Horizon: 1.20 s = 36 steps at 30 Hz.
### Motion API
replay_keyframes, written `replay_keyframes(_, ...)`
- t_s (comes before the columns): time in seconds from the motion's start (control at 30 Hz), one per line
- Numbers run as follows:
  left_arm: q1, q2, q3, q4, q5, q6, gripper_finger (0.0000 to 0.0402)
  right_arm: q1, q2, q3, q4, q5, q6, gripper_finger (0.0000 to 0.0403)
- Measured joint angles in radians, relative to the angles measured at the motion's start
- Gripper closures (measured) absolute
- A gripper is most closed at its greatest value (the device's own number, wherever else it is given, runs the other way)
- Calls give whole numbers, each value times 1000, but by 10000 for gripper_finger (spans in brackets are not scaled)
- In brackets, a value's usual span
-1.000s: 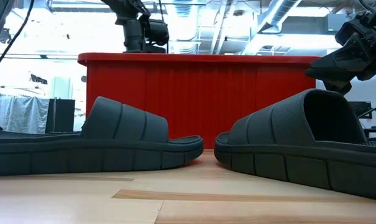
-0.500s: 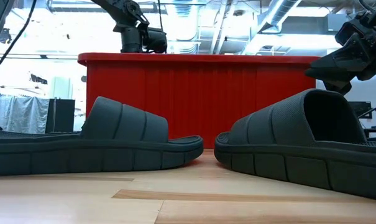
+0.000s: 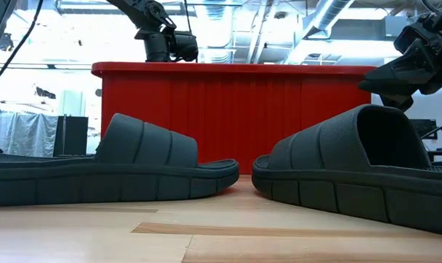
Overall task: Pick and place slides into bin
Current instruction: Put the black slide into the red organizer bin
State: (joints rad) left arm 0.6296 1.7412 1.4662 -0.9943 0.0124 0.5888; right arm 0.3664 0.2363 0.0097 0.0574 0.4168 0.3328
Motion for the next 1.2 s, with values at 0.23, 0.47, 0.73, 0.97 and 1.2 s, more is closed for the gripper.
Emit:
replay_keyframes(0.23,0,0,0,-1,-45,0,401,0,0,0,0,0,0,305)
replay_keyframes(0.47,1,8,1,-5,-81,1,401,0,0,0,0,0,0,305)
replay_keyframes(0.73,0,12,-26,-4,-79,-9,381,0,0,0,0,0,0,305)
replay_keyframes(0.97,0,11,-78,1,-81,-23,348,0,0,0,0,0,0,305)
replay_keyframes(1.2,0,11,-84,1,-80,-53,333,0,0,0,0,0,0,305)
